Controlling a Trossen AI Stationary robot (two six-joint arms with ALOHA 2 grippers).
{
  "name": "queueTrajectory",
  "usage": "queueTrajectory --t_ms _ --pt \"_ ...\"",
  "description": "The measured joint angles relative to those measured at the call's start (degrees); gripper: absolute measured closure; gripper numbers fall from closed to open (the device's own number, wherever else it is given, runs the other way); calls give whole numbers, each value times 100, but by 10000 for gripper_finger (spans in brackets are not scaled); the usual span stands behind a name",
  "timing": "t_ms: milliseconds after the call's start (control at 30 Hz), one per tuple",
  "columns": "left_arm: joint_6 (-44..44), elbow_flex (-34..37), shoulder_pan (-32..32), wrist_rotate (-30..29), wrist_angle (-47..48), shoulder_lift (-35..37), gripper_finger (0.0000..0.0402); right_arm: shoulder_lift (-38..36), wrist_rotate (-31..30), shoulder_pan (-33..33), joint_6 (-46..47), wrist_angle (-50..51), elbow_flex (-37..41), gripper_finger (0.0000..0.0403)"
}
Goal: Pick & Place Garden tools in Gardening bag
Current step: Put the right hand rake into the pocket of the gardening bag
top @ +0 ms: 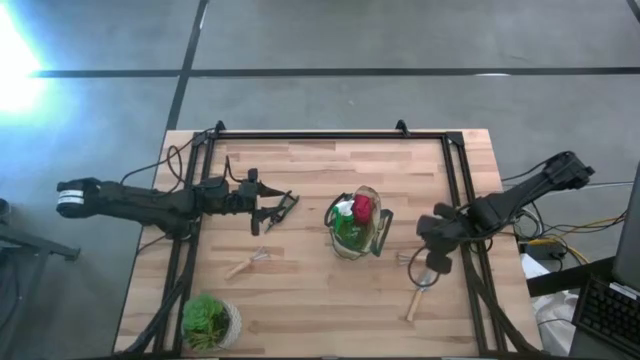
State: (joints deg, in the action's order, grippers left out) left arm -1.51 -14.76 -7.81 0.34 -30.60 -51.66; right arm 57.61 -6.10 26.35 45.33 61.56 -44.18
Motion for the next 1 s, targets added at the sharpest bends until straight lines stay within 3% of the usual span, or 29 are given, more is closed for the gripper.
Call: queueTrajectory --t_ms 367,1000 --pt "-1 0 0 0 19 0 195 661 193 2 -462 -4 7 312" --pt "1 0 -2 2 21 1 195 1647 210 2 -690 -410 94 326"
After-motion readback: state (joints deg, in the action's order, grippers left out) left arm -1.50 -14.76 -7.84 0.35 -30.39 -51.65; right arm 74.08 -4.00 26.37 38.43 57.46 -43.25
